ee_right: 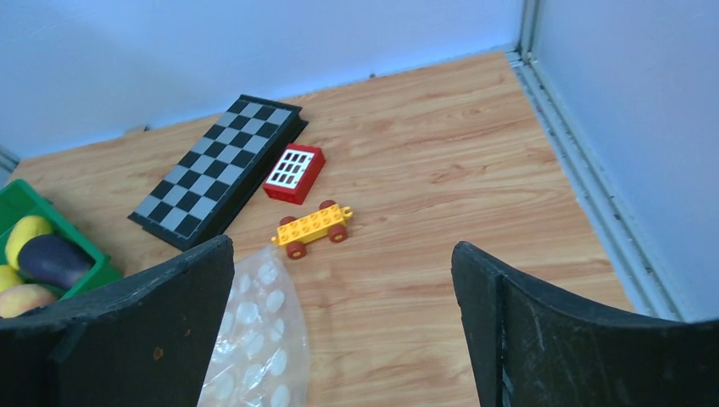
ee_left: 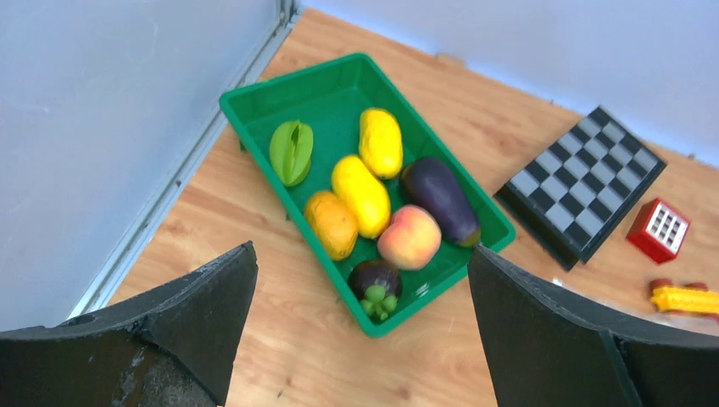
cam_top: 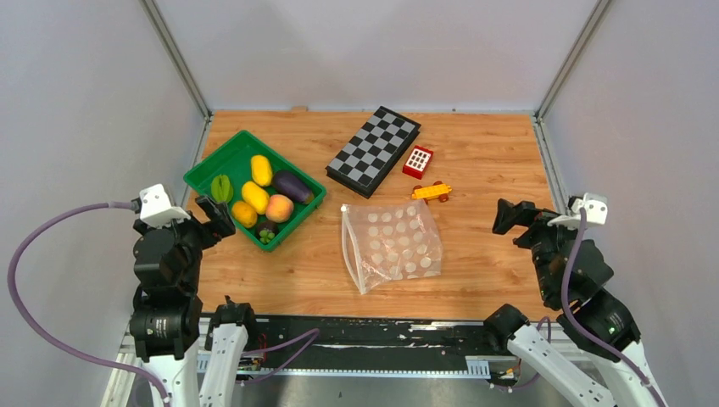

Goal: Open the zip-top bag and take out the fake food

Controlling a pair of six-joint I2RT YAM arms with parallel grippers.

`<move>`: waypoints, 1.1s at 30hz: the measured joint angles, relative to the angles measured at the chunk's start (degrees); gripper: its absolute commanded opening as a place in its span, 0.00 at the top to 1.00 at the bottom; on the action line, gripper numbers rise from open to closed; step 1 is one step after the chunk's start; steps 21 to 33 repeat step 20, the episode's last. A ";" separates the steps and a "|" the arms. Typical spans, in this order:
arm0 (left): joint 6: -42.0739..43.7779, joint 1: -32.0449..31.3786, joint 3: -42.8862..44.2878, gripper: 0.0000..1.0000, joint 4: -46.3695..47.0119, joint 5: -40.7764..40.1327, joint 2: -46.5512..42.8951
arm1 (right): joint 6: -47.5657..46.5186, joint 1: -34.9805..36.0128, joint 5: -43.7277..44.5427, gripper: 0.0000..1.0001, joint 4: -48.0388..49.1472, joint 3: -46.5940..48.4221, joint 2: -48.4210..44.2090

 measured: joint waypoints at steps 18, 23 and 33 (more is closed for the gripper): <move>0.72 -4.15 -2.38 0.00 -7.45 -5.57 -3.52 | -6.38 0.00 9.70 0.00 7.34 -9.03 -12.59; 0.52 -5.68 -3.23 0.00 -7.39 -6.75 -3.52 | -6.47 0.00 10.01 0.00 7.72 -9.20 -12.57; 0.52 -5.68 -3.23 0.00 -7.39 -6.75 -3.52 | -6.47 0.00 10.01 0.00 7.72 -9.20 -12.57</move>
